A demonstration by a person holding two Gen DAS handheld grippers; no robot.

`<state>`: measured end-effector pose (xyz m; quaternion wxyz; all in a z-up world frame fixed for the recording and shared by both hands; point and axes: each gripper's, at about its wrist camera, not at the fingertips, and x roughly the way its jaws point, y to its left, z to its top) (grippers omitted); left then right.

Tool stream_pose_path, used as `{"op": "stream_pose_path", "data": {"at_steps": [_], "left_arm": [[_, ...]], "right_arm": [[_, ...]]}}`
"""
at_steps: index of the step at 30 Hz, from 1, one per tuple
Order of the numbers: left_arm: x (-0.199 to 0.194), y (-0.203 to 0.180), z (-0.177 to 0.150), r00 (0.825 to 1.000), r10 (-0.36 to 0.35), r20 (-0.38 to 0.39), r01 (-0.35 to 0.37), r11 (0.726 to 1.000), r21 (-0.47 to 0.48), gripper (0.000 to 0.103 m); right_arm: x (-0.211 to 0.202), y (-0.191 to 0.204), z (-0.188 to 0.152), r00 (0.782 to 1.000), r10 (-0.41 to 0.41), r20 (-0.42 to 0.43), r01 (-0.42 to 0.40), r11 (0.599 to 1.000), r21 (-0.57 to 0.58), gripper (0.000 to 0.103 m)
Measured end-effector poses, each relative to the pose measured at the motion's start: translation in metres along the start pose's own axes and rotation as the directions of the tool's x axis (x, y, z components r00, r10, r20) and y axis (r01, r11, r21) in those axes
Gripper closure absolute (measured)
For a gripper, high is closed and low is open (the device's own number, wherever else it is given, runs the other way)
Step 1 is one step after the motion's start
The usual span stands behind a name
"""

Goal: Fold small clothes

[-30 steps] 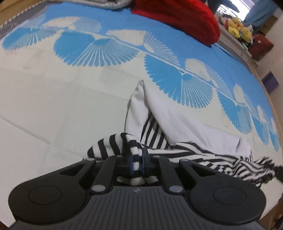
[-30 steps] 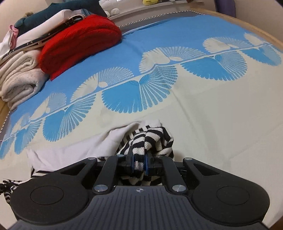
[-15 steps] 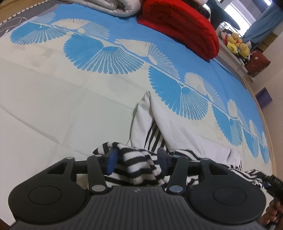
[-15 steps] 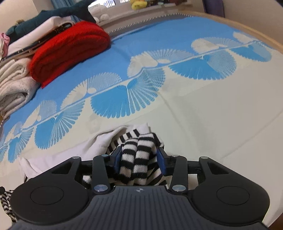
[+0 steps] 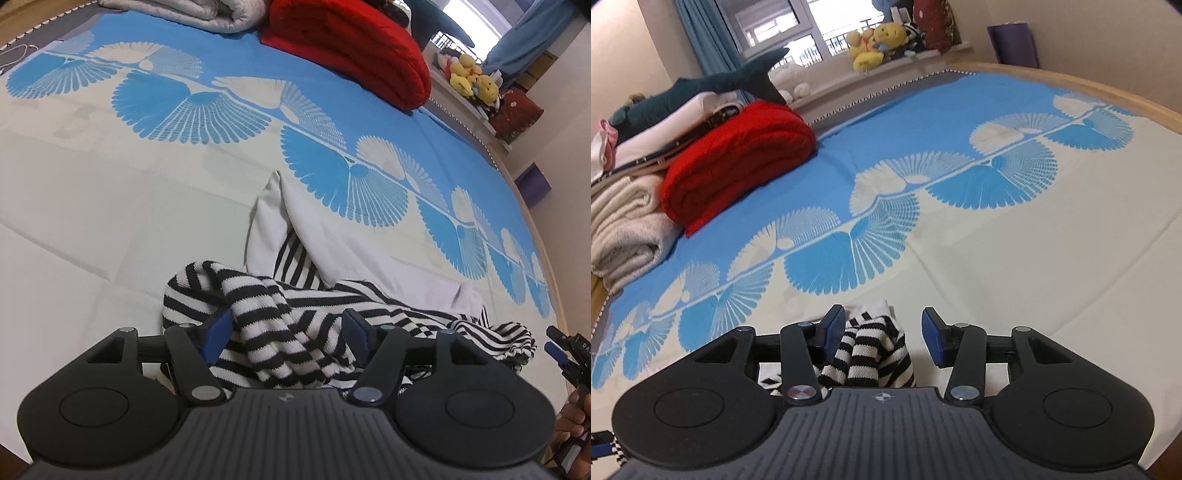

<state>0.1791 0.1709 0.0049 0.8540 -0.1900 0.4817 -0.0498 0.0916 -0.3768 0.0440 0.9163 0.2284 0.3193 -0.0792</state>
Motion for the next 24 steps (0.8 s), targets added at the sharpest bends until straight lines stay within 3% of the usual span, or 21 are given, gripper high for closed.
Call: {"op": "stream_pose_path", "data": {"at_steps": [4, 6, 8, 13, 16, 17, 20, 24], "left_arm": [[0.001, 0.0, -0.001, 1.0, -0.006, -0.016, 0.007, 1.0, 0.009, 0.032], [0.003, 0.0, -0.002, 0.999, -0.008, -0.031, 0.009, 1.0, 0.015, 0.032], [0.006, -0.001, -0.002, 0.999, -0.014, -0.051, 0.015, 1.0, 0.017, 0.032], [0.016, -0.007, -0.008, 0.994, -0.012, -0.108, 0.017, 0.999, 0.042, 0.032], [0.019, -0.012, -0.009, 0.995, 0.002, -0.101, 0.004, 0.998, 0.064, 0.036], [0.02, -0.012, -0.009, 0.995, 0.004, -0.1, 0.003, 0.998, 0.063, 0.043], [0.021, -0.013, -0.007, 0.996, 0.023, -0.081, -0.018, 0.997, 0.069, 0.081], [0.021, -0.013, -0.001, 0.999, 0.017, -0.052, -0.014, 0.998, 0.063, 0.097]], "right_arm": [[-0.001, 0.001, -0.003, 0.999, 0.038, -0.038, -0.039, 0.999, -0.016, 0.054], [0.005, 0.004, -0.007, 0.99, 0.087, -0.108, -0.09, 0.996, -0.026, 0.049], [0.012, 0.01, -0.015, 0.969, 0.137, -0.207, -0.15, 0.988, -0.048, 0.047], [0.027, 0.026, -0.036, 0.922, 0.112, -0.37, -0.178, 0.972, -0.151, 0.045], [0.03, 0.029, -0.038, 0.919, 0.103, -0.38, -0.173, 0.973, -0.155, 0.044], [0.031, 0.029, -0.038, 0.919, 0.106, -0.379, -0.173, 0.974, -0.148, 0.044], [0.033, 0.03, -0.036, 0.926, 0.1, -0.363, -0.166, 0.974, -0.154, 0.047], [0.03, 0.033, -0.034, 0.943, 0.095, -0.319, -0.157, 0.972, -0.177, 0.079]]}}
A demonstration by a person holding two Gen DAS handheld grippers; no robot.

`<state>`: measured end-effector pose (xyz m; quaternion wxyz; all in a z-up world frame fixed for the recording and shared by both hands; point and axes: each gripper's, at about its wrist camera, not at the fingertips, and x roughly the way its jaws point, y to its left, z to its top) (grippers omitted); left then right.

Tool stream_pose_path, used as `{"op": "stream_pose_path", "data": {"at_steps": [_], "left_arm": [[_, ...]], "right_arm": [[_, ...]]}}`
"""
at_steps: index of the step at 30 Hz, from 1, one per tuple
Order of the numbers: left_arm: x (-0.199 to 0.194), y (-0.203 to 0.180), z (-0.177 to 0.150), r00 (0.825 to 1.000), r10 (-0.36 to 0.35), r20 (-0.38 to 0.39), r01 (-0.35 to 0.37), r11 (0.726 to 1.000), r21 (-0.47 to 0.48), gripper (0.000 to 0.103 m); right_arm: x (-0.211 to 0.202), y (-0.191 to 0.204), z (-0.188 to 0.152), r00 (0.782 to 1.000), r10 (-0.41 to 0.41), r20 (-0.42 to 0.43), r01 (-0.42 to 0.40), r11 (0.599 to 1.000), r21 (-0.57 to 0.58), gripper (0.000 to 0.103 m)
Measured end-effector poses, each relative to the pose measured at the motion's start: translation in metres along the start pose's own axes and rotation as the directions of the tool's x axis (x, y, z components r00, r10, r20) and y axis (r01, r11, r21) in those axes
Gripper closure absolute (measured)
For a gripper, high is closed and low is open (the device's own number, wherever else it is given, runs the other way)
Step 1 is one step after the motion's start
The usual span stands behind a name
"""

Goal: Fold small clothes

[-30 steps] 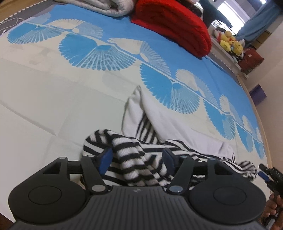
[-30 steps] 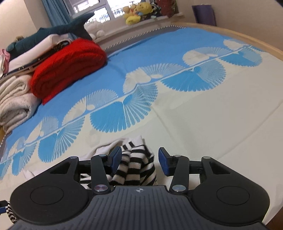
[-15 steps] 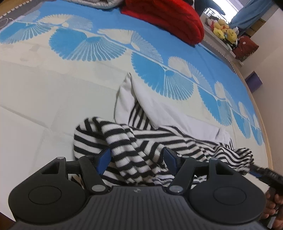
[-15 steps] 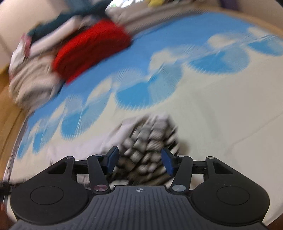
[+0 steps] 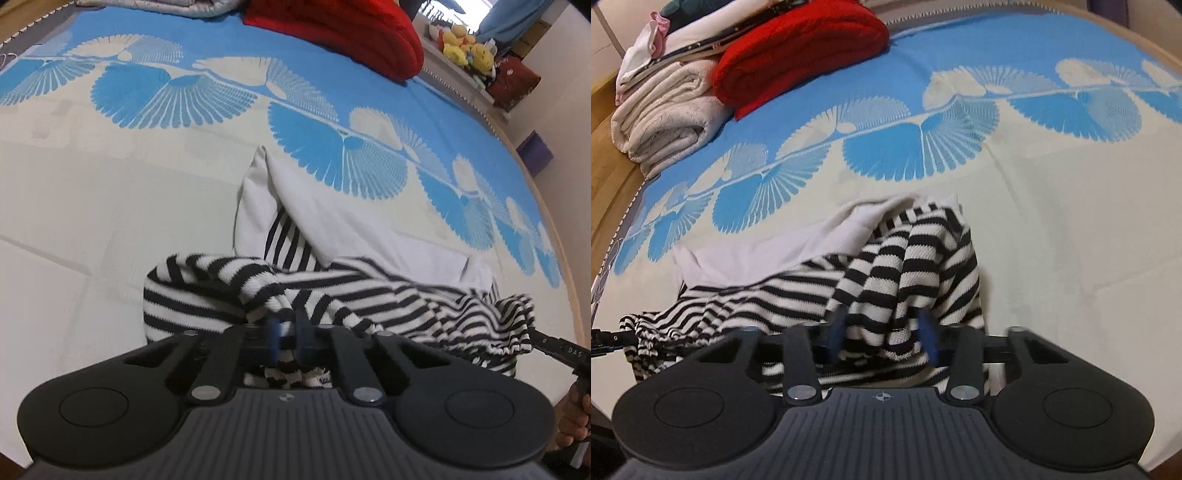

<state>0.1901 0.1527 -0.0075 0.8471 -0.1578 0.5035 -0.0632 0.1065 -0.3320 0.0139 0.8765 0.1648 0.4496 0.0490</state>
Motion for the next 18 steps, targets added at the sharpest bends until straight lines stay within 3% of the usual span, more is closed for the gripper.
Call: {"op": "stream_pose_path", "data": {"at_steps": [1, 2, 6, 10, 13, 14, 15, 16, 17, 18], "left_arm": [[-0.001, 0.001, 0.002, 1.0, -0.006, 0.015, 0.006, 1.0, -0.01, 0.098], [-0.004, 0.004, 0.005, 0.999, -0.016, 0.034, 0.017, 0.999, -0.03, 0.098], [-0.011, 0.017, 0.016, 0.994, -0.05, 0.096, 0.061, 0.991, -0.118, 0.098], [-0.018, 0.031, 0.026, 0.986, -0.084, 0.143, 0.109, 0.977, -0.181, 0.096], [-0.023, 0.036, 0.028, 0.981, -0.13, 0.145, 0.156, 0.97, -0.187, 0.079], [-0.026, 0.036, 0.027, 0.98, -0.137, 0.143, 0.162, 0.971, -0.178, 0.068], [-0.028, 0.036, 0.026, 0.981, -0.14, 0.134, 0.162, 0.973, -0.165, 0.052], [-0.029, 0.036, 0.025, 0.983, -0.141, 0.117, 0.158, 0.976, -0.15, 0.043], [-0.029, 0.036, 0.023, 0.985, -0.141, 0.095, 0.153, 0.979, -0.137, 0.033], [-0.029, 0.036, 0.021, 0.988, -0.139, 0.07, 0.147, 0.981, -0.124, 0.031]], "right_arm": [[-0.001, 0.001, 0.001, 1.0, -0.001, 0.015, 0.001, 1.0, -0.004, 0.091], [-0.002, 0.002, 0.003, 0.999, -0.001, 0.034, 0.002, 1.0, -0.008, 0.095], [-0.008, 0.003, 0.013, 0.991, 0.001, 0.136, -0.003, 1.0, 0.018, 0.098], [-0.017, 0.0, 0.023, 0.966, -0.029, 0.258, 0.006, 0.996, 0.087, 0.097], [-0.025, -0.009, 0.028, 0.945, -0.054, 0.322, 0.003, 0.987, 0.158, 0.096], [-0.026, -0.013, 0.029, 0.945, -0.046, 0.325, -0.014, 0.984, 0.178, 0.095], [-0.026, -0.017, 0.029, 0.949, -0.027, 0.313, -0.035, 0.981, 0.19, 0.088], [-0.024, -0.02, 0.029, 0.957, -0.001, 0.29, -0.059, 0.978, 0.198, 0.075], [-0.021, -0.022, 0.028, 0.967, 0.031, 0.252, -0.084, 0.976, 0.2, 0.069], [-0.019, -0.023, 0.026, 0.975, 0.063, 0.215, -0.106, 0.975, 0.196, 0.061]]}}
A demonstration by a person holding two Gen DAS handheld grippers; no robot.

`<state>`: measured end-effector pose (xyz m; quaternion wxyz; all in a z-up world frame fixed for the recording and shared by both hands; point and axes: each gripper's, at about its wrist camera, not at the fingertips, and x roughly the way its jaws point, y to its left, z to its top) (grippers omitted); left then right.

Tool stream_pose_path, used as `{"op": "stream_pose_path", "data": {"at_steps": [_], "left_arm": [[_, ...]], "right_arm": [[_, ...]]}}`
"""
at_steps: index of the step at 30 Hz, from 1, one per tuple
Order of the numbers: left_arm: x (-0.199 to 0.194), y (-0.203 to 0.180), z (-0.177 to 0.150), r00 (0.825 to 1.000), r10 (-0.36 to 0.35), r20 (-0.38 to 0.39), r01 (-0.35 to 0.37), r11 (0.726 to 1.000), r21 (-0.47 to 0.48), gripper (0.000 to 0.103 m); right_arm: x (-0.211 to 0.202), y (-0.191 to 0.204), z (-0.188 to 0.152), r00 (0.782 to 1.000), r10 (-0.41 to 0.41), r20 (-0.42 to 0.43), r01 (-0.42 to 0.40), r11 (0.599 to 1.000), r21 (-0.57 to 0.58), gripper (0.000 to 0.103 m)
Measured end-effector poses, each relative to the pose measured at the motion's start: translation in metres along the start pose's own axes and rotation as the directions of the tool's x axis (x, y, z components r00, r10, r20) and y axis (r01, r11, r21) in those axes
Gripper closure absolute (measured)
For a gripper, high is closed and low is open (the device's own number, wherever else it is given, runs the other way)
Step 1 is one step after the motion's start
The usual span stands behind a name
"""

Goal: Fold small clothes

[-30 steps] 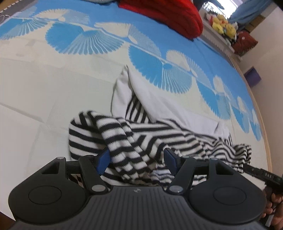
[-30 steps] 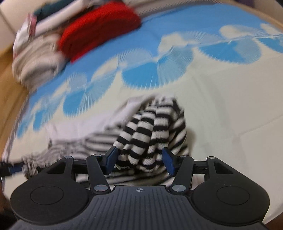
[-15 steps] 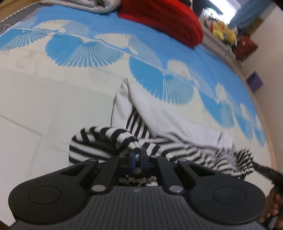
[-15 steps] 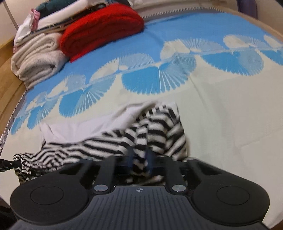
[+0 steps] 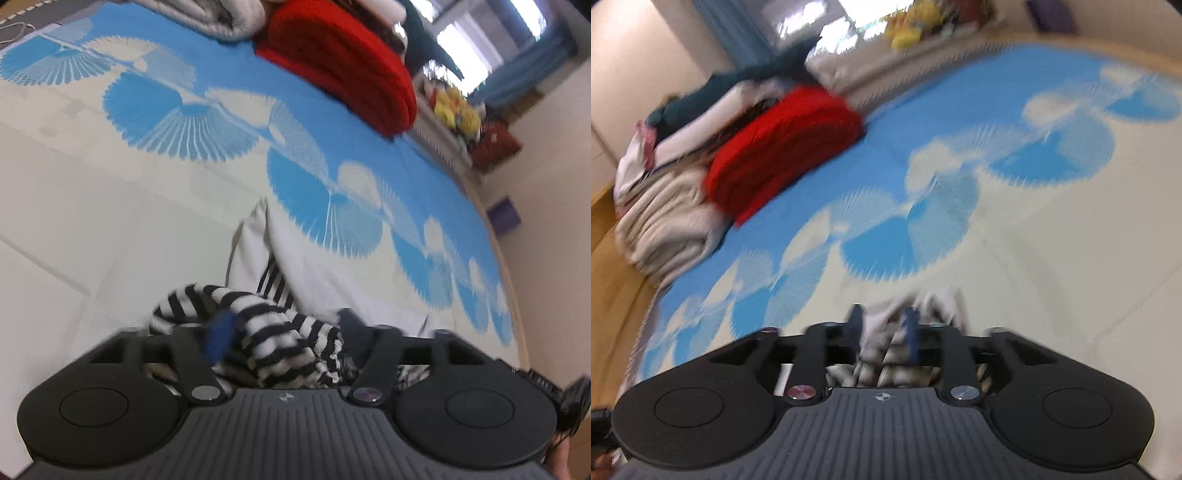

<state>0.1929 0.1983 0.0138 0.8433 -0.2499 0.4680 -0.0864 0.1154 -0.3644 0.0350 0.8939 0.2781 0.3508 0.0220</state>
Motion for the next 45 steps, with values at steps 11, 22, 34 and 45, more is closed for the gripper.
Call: {"op": "stream_pose_path", "data": {"at_steps": [11, 22, 34, 45], "left_arm": [[0.025, -0.007, -0.023, 0.982, 0.049, -0.184, -0.033, 0.996, 0.088, 0.031], [0.034, -0.021, 0.008, 0.992, 0.05, -0.113, -0.038, 0.994, 0.102, 0.092], [0.081, 0.008, 0.083, 0.99, -0.024, 0.137, 0.054, 0.973, -0.222, 0.061], [0.097, -0.022, 0.074, 0.997, 0.077, 0.02, -0.079, 0.969, 0.236, 0.023]], "right_arm": [[0.024, 0.015, -0.034, 0.952, -0.049, -0.303, -0.017, 0.977, -0.212, 0.045], [0.044, 0.028, -0.027, 0.951, -0.153, -0.27, 0.045, 0.929, -0.366, 0.073], [0.07, 0.0, 0.048, 0.998, -0.006, 0.059, -0.001, 0.994, 0.112, 0.067], [0.089, 0.021, 0.035, 0.985, 0.065, -0.161, -0.091, 0.983, -0.159, 0.051]]}}
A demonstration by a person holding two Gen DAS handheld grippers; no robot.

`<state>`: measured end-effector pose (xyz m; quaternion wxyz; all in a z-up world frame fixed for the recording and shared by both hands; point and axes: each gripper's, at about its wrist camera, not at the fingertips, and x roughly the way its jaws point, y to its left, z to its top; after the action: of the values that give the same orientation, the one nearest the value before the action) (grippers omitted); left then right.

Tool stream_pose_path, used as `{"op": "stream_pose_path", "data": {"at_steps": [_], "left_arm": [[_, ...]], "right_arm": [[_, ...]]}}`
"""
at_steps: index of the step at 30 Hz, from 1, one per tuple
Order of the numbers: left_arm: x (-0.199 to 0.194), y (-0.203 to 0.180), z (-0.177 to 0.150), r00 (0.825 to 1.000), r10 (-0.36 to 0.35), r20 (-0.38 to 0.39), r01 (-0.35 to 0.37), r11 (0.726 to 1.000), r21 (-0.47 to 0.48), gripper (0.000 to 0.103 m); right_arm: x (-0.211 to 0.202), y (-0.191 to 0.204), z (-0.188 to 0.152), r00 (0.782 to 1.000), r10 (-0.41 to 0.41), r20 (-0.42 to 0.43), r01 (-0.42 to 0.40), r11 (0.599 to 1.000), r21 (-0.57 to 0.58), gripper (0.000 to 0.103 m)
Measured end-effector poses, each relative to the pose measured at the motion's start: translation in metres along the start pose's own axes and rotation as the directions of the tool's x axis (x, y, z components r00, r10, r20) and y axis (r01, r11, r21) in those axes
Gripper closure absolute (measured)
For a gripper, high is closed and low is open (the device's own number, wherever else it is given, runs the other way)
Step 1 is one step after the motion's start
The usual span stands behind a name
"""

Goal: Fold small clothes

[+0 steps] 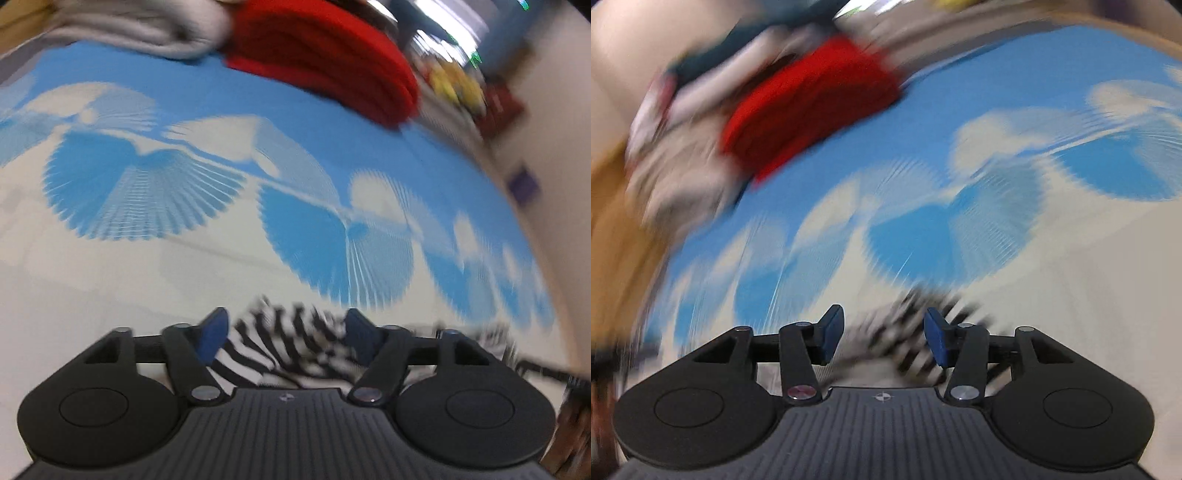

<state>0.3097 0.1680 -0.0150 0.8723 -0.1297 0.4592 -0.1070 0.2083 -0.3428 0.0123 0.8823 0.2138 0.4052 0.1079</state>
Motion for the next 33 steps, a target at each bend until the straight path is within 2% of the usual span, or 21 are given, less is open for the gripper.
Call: {"op": "stream_pose_path", "data": {"at_steps": [3, 7, 10, 11, 12, 13, 14, 16, 18, 19, 21, 22, 23, 24, 25, 26, 28, 31, 33], "left_arm": [[0.018, -0.026, -0.013, 0.998, 0.061, -0.014, -0.057, 0.979, 0.196, 0.021], [0.043, -0.041, -0.029, 0.989, 0.146, -0.038, -0.123, 0.927, 0.354, 0.021], [0.053, -0.043, -0.031, 0.978, 0.206, 0.033, -0.201, 0.89, 0.41, 0.025], [0.055, -0.042, -0.028, 0.976, 0.21, 0.051, -0.212, 0.889, 0.405, 0.034], [0.056, -0.038, -0.025, 0.979, 0.196, 0.063, -0.205, 0.9, 0.385, 0.055], [0.056, -0.034, -0.021, 0.983, 0.171, 0.062, -0.182, 0.917, 0.356, 0.067], [0.056, -0.03, -0.017, 0.986, 0.154, 0.067, -0.167, 0.931, 0.324, 0.084], [0.051, -0.025, -0.008, 0.979, 0.167, 0.12, -0.194, 0.944, 0.266, 0.09], [0.048, -0.018, -0.001, 0.973, 0.171, 0.157, -0.199, 0.962, 0.185, 0.09], [0.051, -0.014, 0.002, 0.975, 0.167, 0.149, -0.188, 0.972, 0.14, 0.09], [0.064, -0.015, 0.001, 0.979, 0.183, 0.09, -0.194, 0.971, 0.141, 0.086], [0.074, -0.016, -0.001, 0.979, 0.199, 0.034, -0.202, 0.965, 0.167, 0.083], [0.082, -0.018, -0.004, 0.976, 0.218, -0.021, -0.21, 0.958, 0.194, 0.072], [0.084, -0.019, -0.006, 0.968, 0.249, -0.033, -0.236, 0.947, 0.217, 0.056], [0.082, -0.019, -0.006, 0.963, 0.269, -0.026, -0.257, 0.94, 0.225, 0.05], [0.076, -0.016, -0.002, 0.963, 0.266, -0.034, -0.254, 0.944, 0.21, 0.044], [0.063, -0.004, 0.005, 0.974, 0.218, -0.06, -0.209, 0.969, 0.134, 0.044], [0.042, 0.014, 0.009, 0.986, 0.166, -0.034, -0.164, 0.985, 0.048, 0.038], [0.04, 0.025, 0.009, 0.988, 0.148, -0.051, -0.148, 0.989, 0.005, 0.038]], "right_arm": [[0.015, 0.024, -0.018, 0.995, -0.054, -0.089, 0.035, 0.98, -0.194, 0.05], [0.03, 0.041, -0.028, 0.986, -0.146, -0.086, 0.112, 0.944, -0.311, 0.05], [0.041, 0.05, -0.029, 0.981, -0.187, -0.053, 0.154, 0.913, -0.378, 0.051], [0.046, 0.053, -0.028, 0.978, -0.205, -0.032, 0.176, 0.899, -0.402, 0.053], [0.051, 0.056, -0.027, 0.974, -0.227, -0.007, 0.203, 0.883, -0.423, 0.068], [0.056, 0.056, -0.025, 0.969, -0.245, 0.011, 0.226, 0.872, -0.433, 0.095], [0.06, 0.056, -0.021, 0.966, -0.257, 0.019, 0.241, 0.873, -0.424, 0.102], [0.064, 0.051, -0.01, 0.972, -0.234, 0.032, 0.231, 0.907, -0.352, 0.103], [0.058, 0.05, 0.003, 0.967, -0.224, 0.122, 0.25, 0.926, -0.283, 0.103], [0.054, 0.049, 0.01, 0.957, -0.228, 0.181, 0.268, 0.932, -0.244, 0.103], [0.055, 0.047, 0.017, 0.949, -0.229, 0.219, 0.271, 0.944, -0.188, 0.103], [0.062, 0.047, 0.017, 0.95, -0.239, 0.201, 0.278, 0.942, -0.19, 0.103], [0.071, 0.047, 0.016, 0.95, -0.26, 0.173, 0.294, 0.932, -0.212, 0.103], [0.084, 0.047, 0.012, 0.944, -0.301, 0.132, 0.326, 0.913, -0.245, 0.102], [0.096, 0.044, 0.009, 0.94, -0.331, 0.084, 0.341, 0.901, -0.267, 0.102], [0.105, 0.041, 0.005, 0.939, -0.341, 0.036, 0.337, 0.9, -0.278, 0.102], [0.108, 0.037, 0.004, 0.943, -0.334, -0.005, 0.318, 0.904, -0.286, 0.102], [0.081, 0.033, 0.015, 0.963, -0.269, 0.025, 0.267, 0.935, -0.233, 0.085], [0.057, 0.025, 0.02, 0.975, -0.208, 0.072, 0.218, 0.958, -0.185, 0.051]]}}
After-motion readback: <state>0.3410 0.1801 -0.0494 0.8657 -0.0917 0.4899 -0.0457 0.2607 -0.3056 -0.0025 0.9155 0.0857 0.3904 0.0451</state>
